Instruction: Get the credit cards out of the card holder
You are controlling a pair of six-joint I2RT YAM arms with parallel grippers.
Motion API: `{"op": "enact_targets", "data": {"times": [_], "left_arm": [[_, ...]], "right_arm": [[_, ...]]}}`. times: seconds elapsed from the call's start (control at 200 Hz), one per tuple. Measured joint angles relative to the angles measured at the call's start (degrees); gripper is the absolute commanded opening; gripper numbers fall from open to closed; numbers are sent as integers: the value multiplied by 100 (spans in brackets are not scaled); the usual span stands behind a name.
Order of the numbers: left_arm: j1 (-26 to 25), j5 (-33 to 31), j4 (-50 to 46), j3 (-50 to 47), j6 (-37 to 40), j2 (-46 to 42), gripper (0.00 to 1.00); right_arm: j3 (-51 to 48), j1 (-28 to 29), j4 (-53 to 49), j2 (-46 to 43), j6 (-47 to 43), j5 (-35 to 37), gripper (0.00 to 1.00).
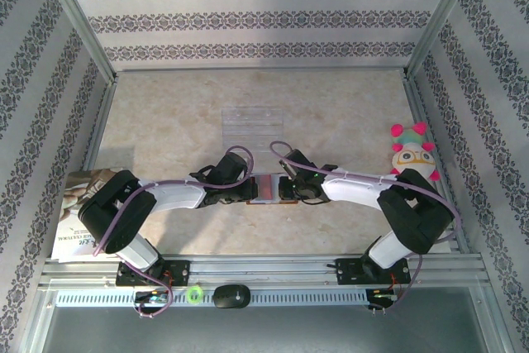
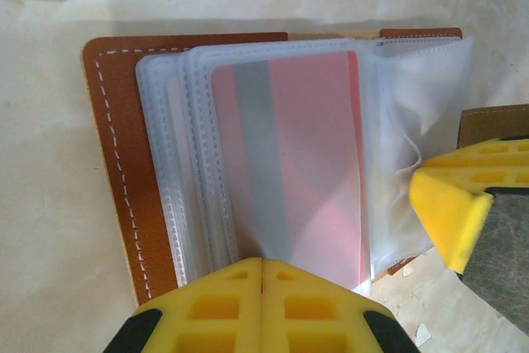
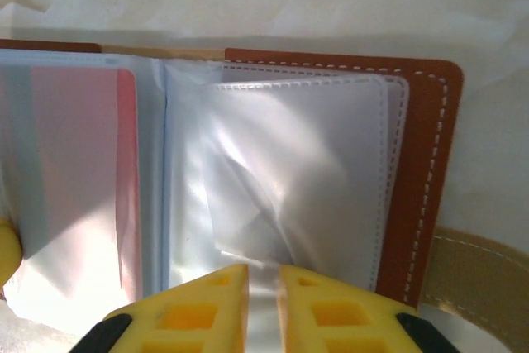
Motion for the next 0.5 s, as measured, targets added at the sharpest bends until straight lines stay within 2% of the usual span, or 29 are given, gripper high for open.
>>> {"op": "enact_targets", "data": {"times": [0.12, 0.24, 0.36, 0.5], "left_arm": [[0, 0, -2, 2, 0, 2, 0], [0, -7, -28, 2, 15, -31, 0], [0, -48, -291, -2, 52, -175, 9], [0, -83, -566, -37, 94, -417, 17]], "right_arm": [[2, 11, -225, -389, -66, 162, 31], [221, 79, -457, -848, -205, 227, 32], [610, 85, -446, -1003, -341, 109, 31], [881, 85, -240, -800, -439, -306, 27]]}}
